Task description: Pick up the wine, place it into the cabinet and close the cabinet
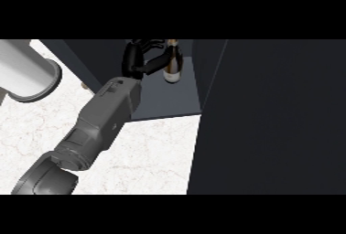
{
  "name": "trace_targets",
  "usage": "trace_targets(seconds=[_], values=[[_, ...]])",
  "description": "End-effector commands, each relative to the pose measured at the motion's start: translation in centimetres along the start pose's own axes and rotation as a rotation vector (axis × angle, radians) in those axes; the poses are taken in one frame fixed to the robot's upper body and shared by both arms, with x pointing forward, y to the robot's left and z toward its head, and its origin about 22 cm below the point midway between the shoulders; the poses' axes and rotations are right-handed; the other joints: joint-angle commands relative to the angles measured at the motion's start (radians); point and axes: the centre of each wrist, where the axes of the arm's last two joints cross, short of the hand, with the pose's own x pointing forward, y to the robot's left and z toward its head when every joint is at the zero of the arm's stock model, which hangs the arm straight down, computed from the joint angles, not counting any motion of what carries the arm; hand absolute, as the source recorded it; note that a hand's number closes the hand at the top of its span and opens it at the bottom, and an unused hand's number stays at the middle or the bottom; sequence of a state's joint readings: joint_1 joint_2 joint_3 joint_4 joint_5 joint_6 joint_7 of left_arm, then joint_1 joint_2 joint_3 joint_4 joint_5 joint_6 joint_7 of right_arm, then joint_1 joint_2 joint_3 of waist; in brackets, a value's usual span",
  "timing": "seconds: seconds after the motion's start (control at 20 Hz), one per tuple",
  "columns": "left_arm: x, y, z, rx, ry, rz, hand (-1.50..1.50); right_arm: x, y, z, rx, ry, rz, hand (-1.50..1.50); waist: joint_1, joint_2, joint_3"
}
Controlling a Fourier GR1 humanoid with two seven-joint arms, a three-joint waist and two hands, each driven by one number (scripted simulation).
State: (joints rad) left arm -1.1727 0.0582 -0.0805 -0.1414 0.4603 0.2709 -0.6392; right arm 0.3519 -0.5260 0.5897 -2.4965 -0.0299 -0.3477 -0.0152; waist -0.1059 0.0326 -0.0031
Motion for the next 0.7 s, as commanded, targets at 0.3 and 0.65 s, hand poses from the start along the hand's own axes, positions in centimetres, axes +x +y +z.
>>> trace_targets(seconds=[0.3, 0.65], values=[[1.9, -2.7, -0.7, -0.139, -0.026, 0.148, -1.5, 4.2, 0.0, 0.9, -0.029, 0.002, -0.086, -1.5, 0.044, -0.019, 0.001], [2.9, -4.2, -0.8, -0.162, -0.01, 0.189, -1.5, 5.1, -0.3, 1.0, -0.041, 0.014, -0.088, -1.5, 0.063, -0.036, 0.002]])
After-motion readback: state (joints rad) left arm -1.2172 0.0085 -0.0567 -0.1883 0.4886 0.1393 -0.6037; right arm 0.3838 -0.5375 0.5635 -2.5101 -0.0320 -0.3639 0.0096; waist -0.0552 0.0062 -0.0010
